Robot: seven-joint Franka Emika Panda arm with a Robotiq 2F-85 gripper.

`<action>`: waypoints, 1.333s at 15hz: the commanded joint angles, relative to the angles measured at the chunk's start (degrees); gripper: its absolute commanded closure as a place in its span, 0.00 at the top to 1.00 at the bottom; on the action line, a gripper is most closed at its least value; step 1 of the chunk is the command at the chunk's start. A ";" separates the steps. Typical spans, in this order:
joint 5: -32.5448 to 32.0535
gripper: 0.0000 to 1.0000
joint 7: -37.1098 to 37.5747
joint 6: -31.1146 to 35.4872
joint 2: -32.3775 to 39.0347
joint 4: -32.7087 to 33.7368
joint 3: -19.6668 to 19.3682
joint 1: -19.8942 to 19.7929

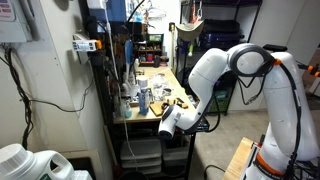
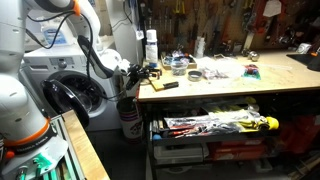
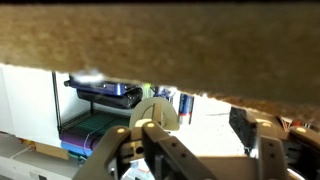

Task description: Pick up the batteries and place them standing vertically on the wooden board one by one

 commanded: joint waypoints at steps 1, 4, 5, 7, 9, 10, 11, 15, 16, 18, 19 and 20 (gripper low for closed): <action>-0.48 0.99 0.05 -0.19 0.34 0.13 0.43 -0.06; -0.40 1.00 -0.14 0.07 -0.30 -0.03 0.61 -0.14; 0.00 1.00 -0.37 0.37 -0.80 -0.09 0.75 -0.25; 1.16 1.00 -1.66 3.75 -3.30 -0.68 1.29 -1.36; 2.05 1.00 -3.12 7.93 -6.33 -1.20 1.49 -2.44; 3.03 1.00 -4.45 10.48 -7.81 -1.25 1.51 -2.97; 4.93 1.00 -6.63 13.60 -9.67 -1.26 1.49 -3.72; 15.91 1.00 -19.99 25.06 -16.29 -0.43 0.33 -5.82; 19.39 1.00 -23.56 27.17 -17.45 -0.05 -0.10 -6.14; 27.64 1.00 -32.07 29.13 -19.55 0.85 -0.91 -6.26; 31.74 1.00 -35.92 29.37 -20.34 1.41 -1.30 -6.17; 36.27 1.00 -40.05 28.74 -21.07 2.04 -1.56 -6.00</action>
